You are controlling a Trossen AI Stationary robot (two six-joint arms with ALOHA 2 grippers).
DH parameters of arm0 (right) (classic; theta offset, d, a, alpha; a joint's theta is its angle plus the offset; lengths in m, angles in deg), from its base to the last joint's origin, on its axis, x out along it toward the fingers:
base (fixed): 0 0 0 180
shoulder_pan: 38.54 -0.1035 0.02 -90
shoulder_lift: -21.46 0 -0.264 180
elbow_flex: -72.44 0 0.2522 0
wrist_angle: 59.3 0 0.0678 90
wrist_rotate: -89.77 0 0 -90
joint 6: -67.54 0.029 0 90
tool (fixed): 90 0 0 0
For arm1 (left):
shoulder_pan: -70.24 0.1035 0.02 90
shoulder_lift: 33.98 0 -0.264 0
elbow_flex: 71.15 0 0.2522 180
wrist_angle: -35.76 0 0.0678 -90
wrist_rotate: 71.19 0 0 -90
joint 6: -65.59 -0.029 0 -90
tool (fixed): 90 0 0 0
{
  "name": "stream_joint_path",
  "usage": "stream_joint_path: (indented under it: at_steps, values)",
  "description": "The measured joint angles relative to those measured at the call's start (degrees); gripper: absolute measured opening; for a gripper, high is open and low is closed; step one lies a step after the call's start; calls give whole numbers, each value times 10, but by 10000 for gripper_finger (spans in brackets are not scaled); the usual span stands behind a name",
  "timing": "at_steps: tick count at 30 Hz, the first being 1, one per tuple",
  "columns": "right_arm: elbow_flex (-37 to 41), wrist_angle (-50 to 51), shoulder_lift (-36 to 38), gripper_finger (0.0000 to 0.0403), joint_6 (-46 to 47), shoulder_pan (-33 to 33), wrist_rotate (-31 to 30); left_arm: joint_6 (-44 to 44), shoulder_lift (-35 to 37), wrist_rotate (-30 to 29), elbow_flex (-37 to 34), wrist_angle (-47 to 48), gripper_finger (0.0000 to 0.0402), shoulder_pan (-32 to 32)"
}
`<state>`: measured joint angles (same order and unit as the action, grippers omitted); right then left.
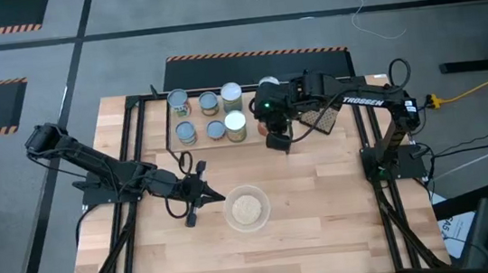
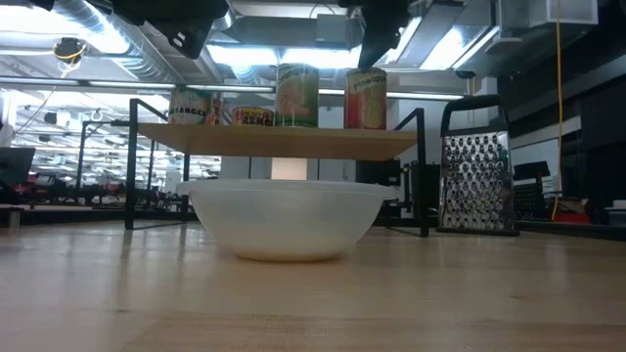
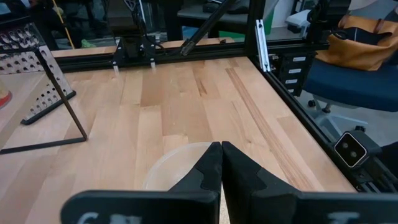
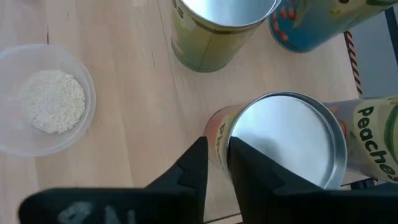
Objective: Pick and place cans onto a shelf
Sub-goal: Put the big canned pineapple on the shelf, then return to Home Position
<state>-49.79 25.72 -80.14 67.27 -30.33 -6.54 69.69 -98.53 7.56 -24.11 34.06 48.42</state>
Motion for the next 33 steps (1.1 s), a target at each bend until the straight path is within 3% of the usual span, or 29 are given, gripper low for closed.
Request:
stream_joint_path:
  at_steps: [11,21,33]
  values:
    - [-74,13,43,71,-3,-24,4,-2,0,0,0,-42,0,16]
    - [-74,48,141,71,9,-101,-3,-61,13,24,0,-90,0,100]
    - [-74,109,192,71,73,-234,-159,-114,132,26,0,-37,0,165]
